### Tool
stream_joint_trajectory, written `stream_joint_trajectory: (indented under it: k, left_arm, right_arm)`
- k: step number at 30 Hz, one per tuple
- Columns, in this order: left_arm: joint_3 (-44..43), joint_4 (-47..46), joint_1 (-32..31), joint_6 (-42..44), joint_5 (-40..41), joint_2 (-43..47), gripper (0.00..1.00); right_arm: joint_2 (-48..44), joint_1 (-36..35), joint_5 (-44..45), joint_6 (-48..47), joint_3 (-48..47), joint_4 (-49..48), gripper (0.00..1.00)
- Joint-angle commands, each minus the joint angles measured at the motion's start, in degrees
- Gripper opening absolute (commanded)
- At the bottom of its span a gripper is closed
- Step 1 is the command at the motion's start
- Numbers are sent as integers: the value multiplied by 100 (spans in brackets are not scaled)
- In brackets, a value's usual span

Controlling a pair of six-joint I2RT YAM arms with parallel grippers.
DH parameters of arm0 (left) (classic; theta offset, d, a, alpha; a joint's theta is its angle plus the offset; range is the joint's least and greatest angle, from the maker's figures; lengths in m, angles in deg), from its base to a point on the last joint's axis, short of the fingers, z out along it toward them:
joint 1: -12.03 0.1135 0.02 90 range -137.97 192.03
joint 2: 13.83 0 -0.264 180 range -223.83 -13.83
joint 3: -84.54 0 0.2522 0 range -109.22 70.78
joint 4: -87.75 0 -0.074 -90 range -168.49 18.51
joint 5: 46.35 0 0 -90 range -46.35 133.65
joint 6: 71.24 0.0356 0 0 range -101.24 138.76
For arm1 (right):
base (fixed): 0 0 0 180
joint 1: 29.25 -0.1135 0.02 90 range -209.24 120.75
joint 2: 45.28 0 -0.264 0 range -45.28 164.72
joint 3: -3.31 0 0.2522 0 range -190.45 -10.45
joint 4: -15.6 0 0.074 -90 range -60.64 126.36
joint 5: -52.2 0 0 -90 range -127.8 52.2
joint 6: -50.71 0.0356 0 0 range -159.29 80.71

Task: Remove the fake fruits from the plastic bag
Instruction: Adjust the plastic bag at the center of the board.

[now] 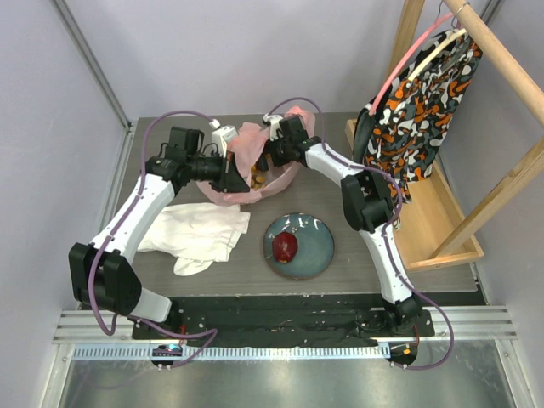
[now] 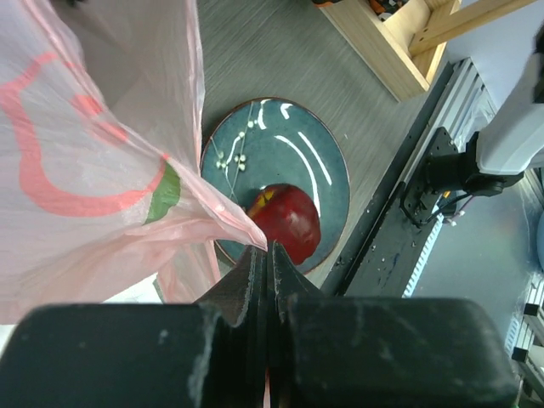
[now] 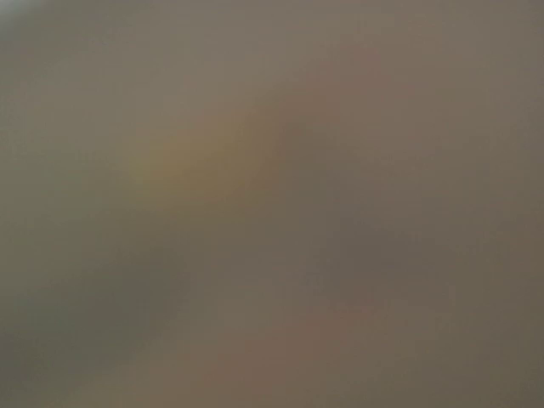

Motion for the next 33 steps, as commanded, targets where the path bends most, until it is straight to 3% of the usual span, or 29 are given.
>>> stream_joint_trajectory:
  k: [1, 6, 8, 10, 17, 25, 33]
  left_arm:
    - [-297, 238, -36, 261, -155, 30, 0]
    - [-157, 441, -115, 551, -129, 284, 0]
    - [-17, 363, -168, 578, -85, 407, 0]
    - [19, 266, -221, 569, -94, 364, 0]
    - [-341, 29, -651, 395, 134, -207, 0]
    - [-429, -192, -748, 261, 179, -339, 0]
    - [-429, -200, -774, 270, 126, -436, 0]
  right_arm:
    - [-1589, 405, 350, -89, 1133, 87, 95]
    - [-4431, 853, 1132, -353, 4023, 149, 96]
    - [-5157, 994, 1037, -415, 5058, 131, 96]
    - [-5573, 960, 434, -372, 5415, 61, 93]
    - [-4617, 617, 16, -266, 4846, -45, 88]
    - [-4203, 608, 711, -143, 4406, -308, 88]
    - [-3537, 626, 1036, -783, 3624, -229, 91]
